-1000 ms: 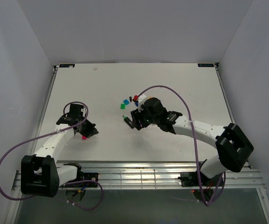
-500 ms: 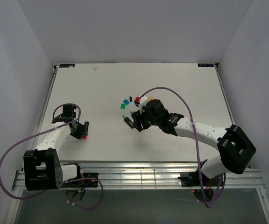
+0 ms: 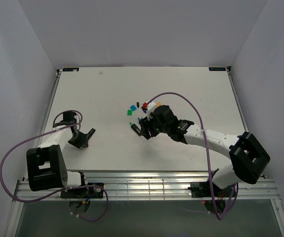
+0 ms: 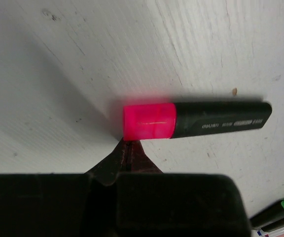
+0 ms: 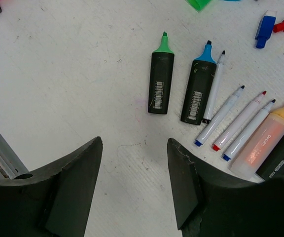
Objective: Open the pen caps
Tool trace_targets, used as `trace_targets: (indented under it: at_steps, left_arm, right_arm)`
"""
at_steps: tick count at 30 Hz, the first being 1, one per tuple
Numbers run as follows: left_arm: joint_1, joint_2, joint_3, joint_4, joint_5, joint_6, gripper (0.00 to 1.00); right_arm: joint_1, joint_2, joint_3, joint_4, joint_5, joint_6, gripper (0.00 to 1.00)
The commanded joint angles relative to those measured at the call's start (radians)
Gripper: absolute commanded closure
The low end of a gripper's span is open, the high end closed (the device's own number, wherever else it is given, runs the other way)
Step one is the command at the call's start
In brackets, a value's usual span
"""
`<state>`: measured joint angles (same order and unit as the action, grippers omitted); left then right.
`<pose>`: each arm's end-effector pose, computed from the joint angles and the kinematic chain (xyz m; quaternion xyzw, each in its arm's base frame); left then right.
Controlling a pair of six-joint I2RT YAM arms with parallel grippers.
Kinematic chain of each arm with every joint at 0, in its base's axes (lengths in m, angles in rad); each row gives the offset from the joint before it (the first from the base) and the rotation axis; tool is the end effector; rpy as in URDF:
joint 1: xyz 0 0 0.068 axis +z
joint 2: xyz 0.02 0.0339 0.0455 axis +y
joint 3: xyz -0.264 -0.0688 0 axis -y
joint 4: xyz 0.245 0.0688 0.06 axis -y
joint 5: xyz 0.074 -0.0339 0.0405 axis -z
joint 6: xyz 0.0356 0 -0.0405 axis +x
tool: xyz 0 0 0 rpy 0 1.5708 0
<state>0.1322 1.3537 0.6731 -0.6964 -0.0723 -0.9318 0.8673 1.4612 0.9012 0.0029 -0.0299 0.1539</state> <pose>0.2102 0.0305 0.1563 -0.5076 0.8554 -0.0045 0.1031 0.2085 0.2475 0.2387 -0.3121 0.8166 0.2486 0.4171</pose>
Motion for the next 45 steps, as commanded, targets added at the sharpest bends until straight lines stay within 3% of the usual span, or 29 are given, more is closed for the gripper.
trace_targets:
  at_steps: [1, 7, 16, 19, 23, 24, 27, 30, 34, 45]
  left_arm:
    - [0.061, 0.027, 0.034, 0.026, -0.053, 0.056, 1.0]
    - [0.135, 0.077, 0.105, 0.046, -0.086, 0.105, 1.0]
    - [0.187, 0.193, 0.229, 0.075, 0.055, 0.174, 1.0]
    - [0.199, 0.157, 0.215, 0.071, 0.071, 0.179, 0.86]
    - [0.211, 0.065, 0.191, 0.014, 0.121, 0.162, 0.48]
    - [0.213, 0.027, 0.186, 0.003, 0.118, 0.156, 0.32]
    - [0.224, -0.01, 0.192, -0.04, 0.088, 0.126, 0.13]
    - [0.238, -0.022, 0.215, -0.074, 0.051, 0.107, 0.11]
    - [0.238, -0.016, 0.201, -0.086, 0.144, 0.048, 0.09]
    - [0.238, 0.101, 0.197, -0.143, 0.131, -0.137, 0.13]
  right_arm:
    - [0.007, -0.001, 0.005, 0.043, -0.008, 0.003, 0.39]
    - [0.007, 0.005, 0.004, 0.042, -0.01, 0.003, 0.39]
    - [0.007, 0.001, 0.002, 0.039, -0.002, 0.004, 0.39]
    - [0.009, -0.001, -0.001, 0.039, -0.001, 0.004, 0.39]
    - [0.007, -0.005, -0.007, 0.042, -0.004, 0.007, 0.39]
    - [0.007, -0.005, -0.008, 0.043, -0.007, 0.009, 0.39]
    - [0.007, -0.007, -0.008, 0.043, -0.016, 0.013, 0.39]
    - [0.009, -0.015, -0.016, 0.045, -0.018, 0.016, 0.39]
    - [0.009, -0.025, -0.028, 0.045, -0.004, 0.015, 0.39]
    - [0.01, -0.038, -0.039, 0.055, -0.005, 0.024, 0.39]
